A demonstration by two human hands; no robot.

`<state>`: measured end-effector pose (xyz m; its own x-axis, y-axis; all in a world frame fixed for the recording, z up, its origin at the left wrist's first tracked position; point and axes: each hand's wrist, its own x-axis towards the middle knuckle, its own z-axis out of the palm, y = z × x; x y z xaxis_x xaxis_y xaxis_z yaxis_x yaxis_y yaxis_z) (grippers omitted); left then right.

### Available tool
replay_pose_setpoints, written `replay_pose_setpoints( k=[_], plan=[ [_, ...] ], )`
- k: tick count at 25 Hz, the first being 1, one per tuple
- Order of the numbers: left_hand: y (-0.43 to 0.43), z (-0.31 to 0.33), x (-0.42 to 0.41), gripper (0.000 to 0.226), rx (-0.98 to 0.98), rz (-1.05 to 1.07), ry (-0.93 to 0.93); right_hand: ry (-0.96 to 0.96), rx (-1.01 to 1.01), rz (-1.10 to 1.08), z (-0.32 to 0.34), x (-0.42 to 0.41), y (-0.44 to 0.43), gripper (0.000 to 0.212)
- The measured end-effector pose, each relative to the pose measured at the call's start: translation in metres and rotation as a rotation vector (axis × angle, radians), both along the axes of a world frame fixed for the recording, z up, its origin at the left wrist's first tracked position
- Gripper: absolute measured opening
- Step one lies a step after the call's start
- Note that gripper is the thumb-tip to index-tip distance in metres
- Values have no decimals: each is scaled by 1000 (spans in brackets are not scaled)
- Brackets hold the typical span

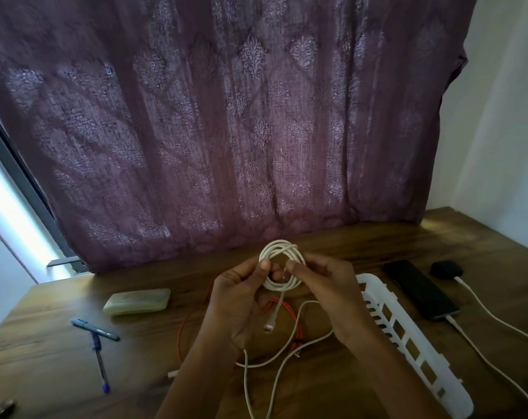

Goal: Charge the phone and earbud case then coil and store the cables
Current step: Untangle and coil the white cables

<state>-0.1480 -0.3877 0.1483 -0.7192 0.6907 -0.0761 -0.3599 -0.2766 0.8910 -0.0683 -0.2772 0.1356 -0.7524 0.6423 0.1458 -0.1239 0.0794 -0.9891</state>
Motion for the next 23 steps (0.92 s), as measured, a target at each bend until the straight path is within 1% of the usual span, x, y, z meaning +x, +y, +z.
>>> replay_pose_setpoints(
  k=[1, 3, 6, 10, 12, 14, 15, 16, 17, 21, 23],
  plan=[
    [-1, -1, 0, 25, -14, 7, 21, 2, 25, -19, 2, 2, -2, 19],
    [-3, 0, 0, 19, -51, 23, 89, 6, 22, -36, -1, 3, -2, 28],
    [-5, 1, 1, 26, -103, 58, 182, -27, -18, -96, 0, 4, -6, 39],
    [-5, -2, 1, 27, -149, 112, 238, -69, -117, -100, 4, 7, -13, 38],
    [-6, -5, 2, 25, -141, 131, 261, -83, -232, -58, 3, 6, -13, 36],
    [-6, -5, 3, 23, -121, 130, 272, -10, -458, 30, 4, 6, -13, 30],
    [-6, -6, 3, 22, -119, 125, 276, 34, -566, 87, 4, 5, -12, 24],
    [-5, -6, 4, 21, -118, 121, 281, 64, -632, 149, 4, 5, -11, 18],
    [-5, -6, 4, 21, -117, 118, 287, 74, -675, 212, 5, 5, -9, 16],
    [-6, -10, 6, 23, -122, 97, 361, 150, -896, 364, 1, 4, -5, 32],
    [-4, -13, 5, 23, -131, 101, 396, 152, -912, 373, 0, 2, -7, 34]
  ],
)
